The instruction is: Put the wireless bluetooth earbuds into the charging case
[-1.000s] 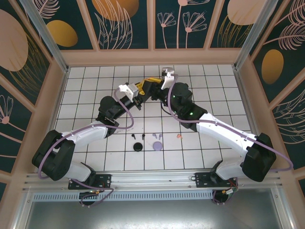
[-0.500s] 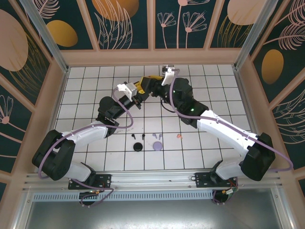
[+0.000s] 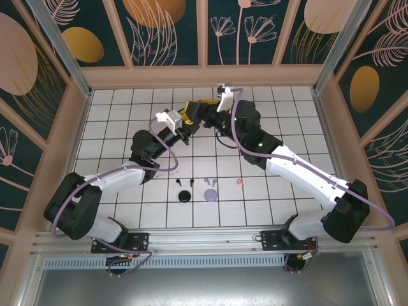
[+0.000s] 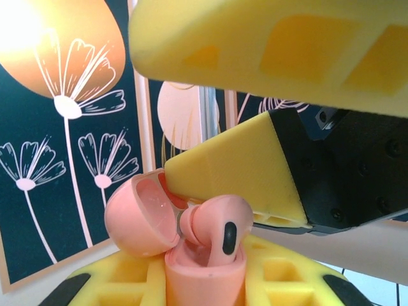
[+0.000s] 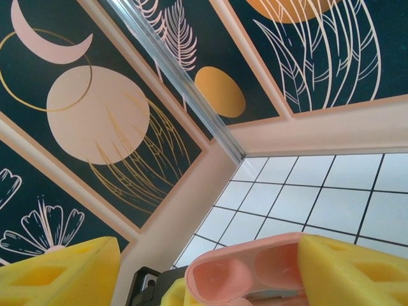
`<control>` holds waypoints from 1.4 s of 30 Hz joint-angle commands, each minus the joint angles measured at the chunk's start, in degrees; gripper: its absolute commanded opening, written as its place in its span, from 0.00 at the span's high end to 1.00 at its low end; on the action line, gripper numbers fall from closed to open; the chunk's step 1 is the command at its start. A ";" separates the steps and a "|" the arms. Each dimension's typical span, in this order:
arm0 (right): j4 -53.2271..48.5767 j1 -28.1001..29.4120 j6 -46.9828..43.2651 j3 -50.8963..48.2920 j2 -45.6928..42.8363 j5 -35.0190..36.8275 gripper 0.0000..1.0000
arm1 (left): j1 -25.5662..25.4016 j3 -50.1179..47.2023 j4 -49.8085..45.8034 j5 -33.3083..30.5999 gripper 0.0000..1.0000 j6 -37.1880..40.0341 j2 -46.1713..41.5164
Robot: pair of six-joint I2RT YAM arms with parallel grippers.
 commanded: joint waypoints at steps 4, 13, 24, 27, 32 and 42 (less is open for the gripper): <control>-10.28 -1.08 1.87 4.39 -2.60 2.05 0.28 | -1.16 1.35 8.17 3.53 1.00 -0.46 -0.68; -21.05 -1.12 3.68 4.02 -5.16 2.64 0.75 | -1.10 1.16 6.51 5.30 1.00 0.42 -0.56; -24.05 -0.83 4.89 2.92 -8.80 0.77 0.97 | -1.11 1.57 5.56 6.02 1.00 0.37 0.32; -24.69 -0.39 5.24 3.01 -9.03 0.04 1.00 | -1.15 1.73 5.45 6.22 1.00 0.36 0.63; -24.78 0.80 5.40 3.14 -8.59 -0.59 1.00 | -1.05 1.94 5.28 6.57 1.00 0.09 1.15; -24.52 2.52 5.26 4.67 -7.28 -0.75 1.00 | -1.11 2.29 4.66 6.73 1.00 0.05 1.16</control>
